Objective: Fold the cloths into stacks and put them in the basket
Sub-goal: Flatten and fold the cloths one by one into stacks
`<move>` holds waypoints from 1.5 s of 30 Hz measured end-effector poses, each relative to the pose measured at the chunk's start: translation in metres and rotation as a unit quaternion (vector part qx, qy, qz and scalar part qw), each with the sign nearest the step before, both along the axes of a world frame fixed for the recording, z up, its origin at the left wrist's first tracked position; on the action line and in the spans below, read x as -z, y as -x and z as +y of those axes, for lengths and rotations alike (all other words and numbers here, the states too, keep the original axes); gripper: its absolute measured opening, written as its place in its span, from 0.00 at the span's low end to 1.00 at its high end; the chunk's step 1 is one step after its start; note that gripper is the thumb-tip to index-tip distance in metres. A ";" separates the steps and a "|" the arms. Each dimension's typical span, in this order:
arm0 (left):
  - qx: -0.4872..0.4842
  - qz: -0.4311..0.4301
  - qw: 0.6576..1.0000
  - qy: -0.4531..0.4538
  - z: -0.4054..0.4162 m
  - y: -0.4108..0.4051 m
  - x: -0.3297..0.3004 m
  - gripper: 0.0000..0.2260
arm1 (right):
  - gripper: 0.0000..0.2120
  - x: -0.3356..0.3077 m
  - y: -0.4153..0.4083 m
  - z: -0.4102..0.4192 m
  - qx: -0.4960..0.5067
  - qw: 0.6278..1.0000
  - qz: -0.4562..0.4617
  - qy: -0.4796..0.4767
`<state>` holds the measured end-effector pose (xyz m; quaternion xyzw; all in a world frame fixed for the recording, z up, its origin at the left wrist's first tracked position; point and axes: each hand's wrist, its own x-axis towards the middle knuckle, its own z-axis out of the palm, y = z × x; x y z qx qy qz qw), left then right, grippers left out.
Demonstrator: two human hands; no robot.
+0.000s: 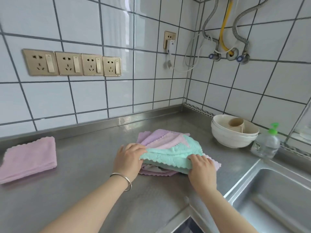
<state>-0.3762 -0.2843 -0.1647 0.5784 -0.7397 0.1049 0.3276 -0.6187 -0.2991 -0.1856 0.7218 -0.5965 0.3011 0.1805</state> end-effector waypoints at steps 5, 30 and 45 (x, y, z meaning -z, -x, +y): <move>-0.031 0.052 0.996 0.058 0.021 -0.028 -0.065 0.11 | 0.19 -0.070 -0.016 0.008 -0.053 0.991 -0.112 0.048; -0.290 0.036 0.955 -0.047 0.198 -0.271 -0.187 0.17 | 0.19 -0.193 -0.267 0.037 -0.293 0.954 -0.070 0.009; -0.097 -0.119 0.912 -0.381 0.327 -0.193 0.009 0.21 | 0.25 0.004 -0.147 0.138 -0.389 0.866 0.111 -0.294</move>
